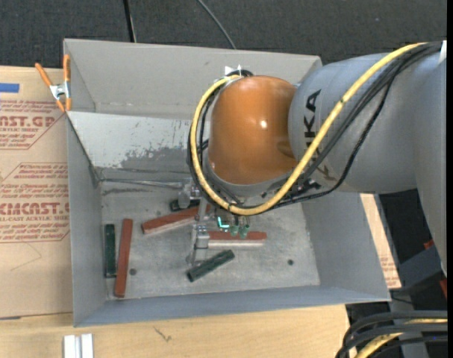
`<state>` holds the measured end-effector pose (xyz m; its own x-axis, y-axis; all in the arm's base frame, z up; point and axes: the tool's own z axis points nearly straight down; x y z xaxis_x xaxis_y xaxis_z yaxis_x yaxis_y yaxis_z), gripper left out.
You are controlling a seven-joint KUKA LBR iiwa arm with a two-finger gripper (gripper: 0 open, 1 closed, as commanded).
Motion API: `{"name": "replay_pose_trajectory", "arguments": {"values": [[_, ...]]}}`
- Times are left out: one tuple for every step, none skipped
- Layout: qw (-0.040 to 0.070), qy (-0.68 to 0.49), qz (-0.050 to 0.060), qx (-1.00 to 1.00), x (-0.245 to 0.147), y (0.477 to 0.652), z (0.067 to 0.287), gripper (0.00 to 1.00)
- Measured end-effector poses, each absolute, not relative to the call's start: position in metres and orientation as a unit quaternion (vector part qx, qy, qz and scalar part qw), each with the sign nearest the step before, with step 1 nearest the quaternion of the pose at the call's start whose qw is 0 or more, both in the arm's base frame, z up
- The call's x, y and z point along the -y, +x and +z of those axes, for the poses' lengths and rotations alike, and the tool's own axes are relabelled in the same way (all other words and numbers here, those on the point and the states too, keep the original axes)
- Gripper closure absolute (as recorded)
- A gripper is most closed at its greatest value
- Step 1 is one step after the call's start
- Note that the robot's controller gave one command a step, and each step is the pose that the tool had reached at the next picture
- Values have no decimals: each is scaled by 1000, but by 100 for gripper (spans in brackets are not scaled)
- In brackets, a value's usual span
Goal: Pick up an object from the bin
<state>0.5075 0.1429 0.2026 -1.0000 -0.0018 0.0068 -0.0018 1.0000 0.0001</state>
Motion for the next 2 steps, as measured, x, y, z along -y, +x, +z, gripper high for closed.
{"name": "replay_pose_trajectory", "arguments": {"values": [[0, 0, -1, 1000, -142, 509, 206, 0], [-4, 30, -1, 1000, -134, 530, 167, 0]]}}
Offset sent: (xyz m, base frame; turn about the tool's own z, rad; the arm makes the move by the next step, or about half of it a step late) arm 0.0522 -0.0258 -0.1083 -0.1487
